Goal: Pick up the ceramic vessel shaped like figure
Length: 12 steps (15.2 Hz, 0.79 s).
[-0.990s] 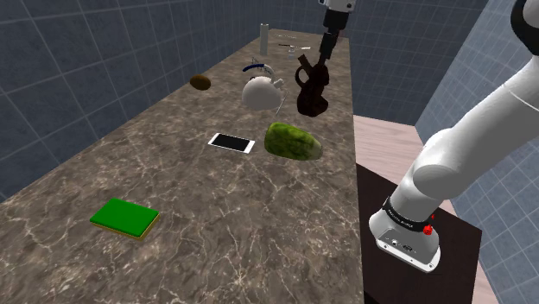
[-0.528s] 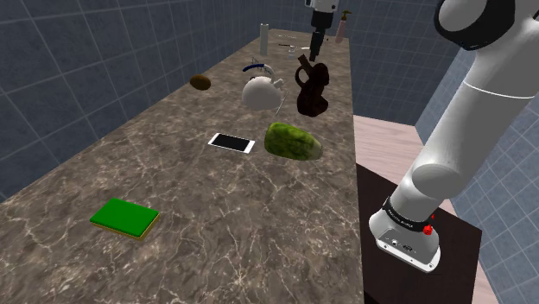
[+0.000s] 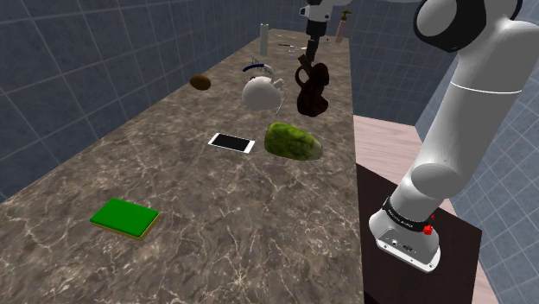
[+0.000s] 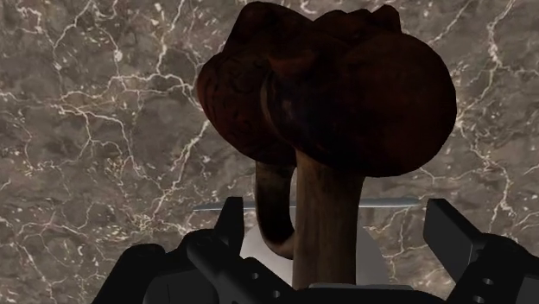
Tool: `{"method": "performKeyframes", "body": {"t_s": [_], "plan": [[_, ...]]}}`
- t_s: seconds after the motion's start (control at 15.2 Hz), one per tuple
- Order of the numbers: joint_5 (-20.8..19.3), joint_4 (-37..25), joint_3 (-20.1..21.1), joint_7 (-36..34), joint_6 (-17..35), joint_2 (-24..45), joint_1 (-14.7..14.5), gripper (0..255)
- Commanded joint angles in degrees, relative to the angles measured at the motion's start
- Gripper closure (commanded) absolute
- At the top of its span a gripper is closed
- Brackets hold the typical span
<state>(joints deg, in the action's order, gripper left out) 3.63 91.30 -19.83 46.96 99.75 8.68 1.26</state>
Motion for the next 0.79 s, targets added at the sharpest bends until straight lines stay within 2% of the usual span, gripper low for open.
{"method": "performKeyframes", "body": {"t_s": [0.0, 0.13, 0.2, 0.73], "plan": [[-0.01, 2.13, 0.06, -0.01, 2.09, -0.07, -0.09, 0], [-0.01, 2.14, 0.06, -0.01, 2.10, -0.07, -0.10, 0], [-0.05, 2.30, 0.05, 0.00, 2.15, -0.18, -0.10, 255], [-0.03, 2.15, 0.06, -0.02, 2.06, -0.13, -0.10, 255]]}}
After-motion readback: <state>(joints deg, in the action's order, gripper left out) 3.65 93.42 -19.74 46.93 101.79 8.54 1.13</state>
